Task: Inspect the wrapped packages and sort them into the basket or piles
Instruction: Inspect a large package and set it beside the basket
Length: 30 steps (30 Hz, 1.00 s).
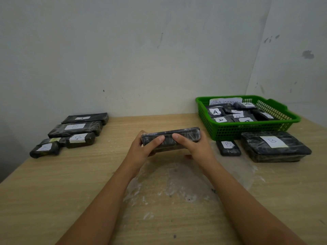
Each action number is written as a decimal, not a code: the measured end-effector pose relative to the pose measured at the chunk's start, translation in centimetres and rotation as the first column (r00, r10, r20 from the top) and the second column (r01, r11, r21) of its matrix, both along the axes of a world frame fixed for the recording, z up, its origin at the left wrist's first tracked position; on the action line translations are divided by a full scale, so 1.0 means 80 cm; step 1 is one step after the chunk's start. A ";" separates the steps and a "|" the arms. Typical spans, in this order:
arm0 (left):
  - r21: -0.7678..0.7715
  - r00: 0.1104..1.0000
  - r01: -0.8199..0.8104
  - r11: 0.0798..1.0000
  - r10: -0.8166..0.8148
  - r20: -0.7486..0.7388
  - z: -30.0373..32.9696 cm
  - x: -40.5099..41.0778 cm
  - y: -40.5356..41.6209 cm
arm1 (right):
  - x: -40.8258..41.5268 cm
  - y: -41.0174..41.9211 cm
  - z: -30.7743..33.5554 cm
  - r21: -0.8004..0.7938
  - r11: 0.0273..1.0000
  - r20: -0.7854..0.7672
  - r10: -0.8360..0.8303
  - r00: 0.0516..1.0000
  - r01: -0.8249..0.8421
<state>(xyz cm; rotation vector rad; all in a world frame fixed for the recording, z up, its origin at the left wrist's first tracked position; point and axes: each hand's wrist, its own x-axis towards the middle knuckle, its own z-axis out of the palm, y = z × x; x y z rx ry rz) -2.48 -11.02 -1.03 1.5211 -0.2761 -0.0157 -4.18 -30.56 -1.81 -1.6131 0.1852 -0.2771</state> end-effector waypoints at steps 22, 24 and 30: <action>-0.007 0.993 0.106 0.994 -0.106 -0.050 -0.004 -0.005 -0.001 | -0.003 0.000 0.003 0.023 0.998 0.077 -0.056 0.995 0.055; -0.010 0.992 0.117 0.993 -0.117 -0.054 -0.004 -0.005 -0.002 | -0.005 -0.004 0.006 0.016 0.999 0.086 -0.053 0.995 0.052; -0.029 0.997 0.053 0.998 -0.055 -0.062 -0.004 -0.004 -0.004 | -0.004 -0.002 0.004 -0.021 0.999 0.085 -0.034 0.996 0.036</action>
